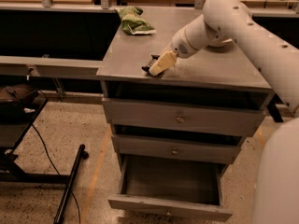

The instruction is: Place rxbar chocolate into bottom drawer

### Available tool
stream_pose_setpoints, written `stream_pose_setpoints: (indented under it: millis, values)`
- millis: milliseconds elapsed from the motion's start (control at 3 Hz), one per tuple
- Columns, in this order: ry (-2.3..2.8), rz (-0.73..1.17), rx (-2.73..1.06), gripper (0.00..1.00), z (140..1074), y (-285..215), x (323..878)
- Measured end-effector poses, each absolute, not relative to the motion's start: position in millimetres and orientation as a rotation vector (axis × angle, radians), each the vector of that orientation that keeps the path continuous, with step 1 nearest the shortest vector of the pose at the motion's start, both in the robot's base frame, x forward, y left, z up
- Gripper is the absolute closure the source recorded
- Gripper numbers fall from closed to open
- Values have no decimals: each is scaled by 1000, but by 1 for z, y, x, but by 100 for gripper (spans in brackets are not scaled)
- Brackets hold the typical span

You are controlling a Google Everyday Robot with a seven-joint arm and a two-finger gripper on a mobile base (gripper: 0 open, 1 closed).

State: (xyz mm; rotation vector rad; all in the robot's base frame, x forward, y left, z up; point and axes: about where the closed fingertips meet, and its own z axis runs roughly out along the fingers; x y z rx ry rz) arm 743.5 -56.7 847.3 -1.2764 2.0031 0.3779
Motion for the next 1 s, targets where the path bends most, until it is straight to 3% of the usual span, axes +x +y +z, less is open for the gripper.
stream_pose_setpoints:
  millis: [667,1000]
  values:
    - [1858,532,-1304,100,894,-53,685]
    - [1946,455,-1317,100,890,-57,650]
